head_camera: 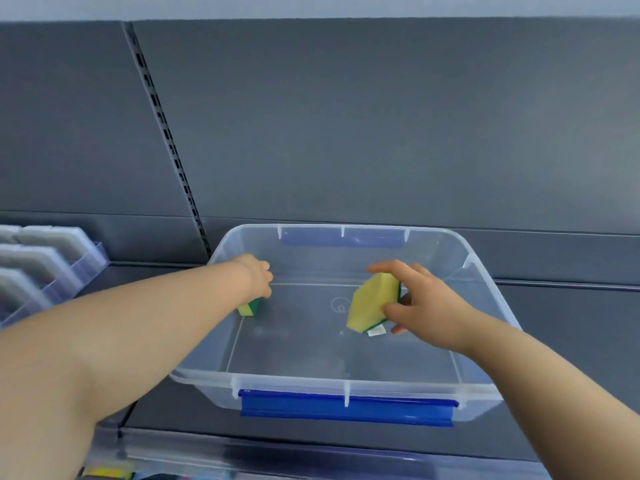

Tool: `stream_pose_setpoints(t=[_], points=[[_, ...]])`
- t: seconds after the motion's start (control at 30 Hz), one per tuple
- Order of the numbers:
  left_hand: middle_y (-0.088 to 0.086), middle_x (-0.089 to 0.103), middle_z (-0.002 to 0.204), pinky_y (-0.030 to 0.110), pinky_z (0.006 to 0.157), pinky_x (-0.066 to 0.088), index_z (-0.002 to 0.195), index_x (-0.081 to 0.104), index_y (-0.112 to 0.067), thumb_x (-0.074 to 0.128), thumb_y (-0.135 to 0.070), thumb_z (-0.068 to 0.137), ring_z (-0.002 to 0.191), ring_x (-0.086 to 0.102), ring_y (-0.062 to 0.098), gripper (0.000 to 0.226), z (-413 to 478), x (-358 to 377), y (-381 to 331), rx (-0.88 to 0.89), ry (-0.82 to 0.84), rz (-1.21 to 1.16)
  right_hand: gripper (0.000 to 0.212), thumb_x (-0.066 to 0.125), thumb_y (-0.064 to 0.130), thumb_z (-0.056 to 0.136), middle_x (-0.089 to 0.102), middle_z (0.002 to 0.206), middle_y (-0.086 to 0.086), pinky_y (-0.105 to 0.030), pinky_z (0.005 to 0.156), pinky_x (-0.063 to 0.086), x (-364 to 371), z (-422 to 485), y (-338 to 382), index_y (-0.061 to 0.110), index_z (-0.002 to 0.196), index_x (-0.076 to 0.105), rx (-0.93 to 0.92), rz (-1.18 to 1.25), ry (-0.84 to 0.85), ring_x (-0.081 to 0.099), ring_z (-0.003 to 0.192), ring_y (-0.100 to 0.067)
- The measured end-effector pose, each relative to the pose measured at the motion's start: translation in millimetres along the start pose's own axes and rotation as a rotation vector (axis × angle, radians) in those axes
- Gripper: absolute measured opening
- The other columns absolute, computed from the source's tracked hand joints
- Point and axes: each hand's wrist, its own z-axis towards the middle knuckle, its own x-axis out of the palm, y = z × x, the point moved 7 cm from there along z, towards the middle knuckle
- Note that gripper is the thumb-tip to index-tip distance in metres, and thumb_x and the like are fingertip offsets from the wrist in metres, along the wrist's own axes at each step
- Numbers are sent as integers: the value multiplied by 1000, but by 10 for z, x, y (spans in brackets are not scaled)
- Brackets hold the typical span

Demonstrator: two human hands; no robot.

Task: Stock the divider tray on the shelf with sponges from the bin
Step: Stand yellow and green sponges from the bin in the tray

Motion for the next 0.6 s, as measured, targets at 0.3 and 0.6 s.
stream_pose_setpoints(t=[0.3,0.6], points=[[9,41,116,38,65,46,116,42,-27,48,-3,80,86,49,31,44,-170,-352,-76,105,-296,-18,26,61,21,80,39,124,7,-32,91,46,-7,5,-84,36,101,57,34,-84,-55,52,90,-17],[5,41,120,32,65,37,118,45,-12,40,-31,99,98,48,24,28,-162,-358,-71,-17,-507,-147,13,60,16,88,41,130,3,-18,78,36,-102,5,53,15,100,64,-27,-222,-250,56,99,-21]])
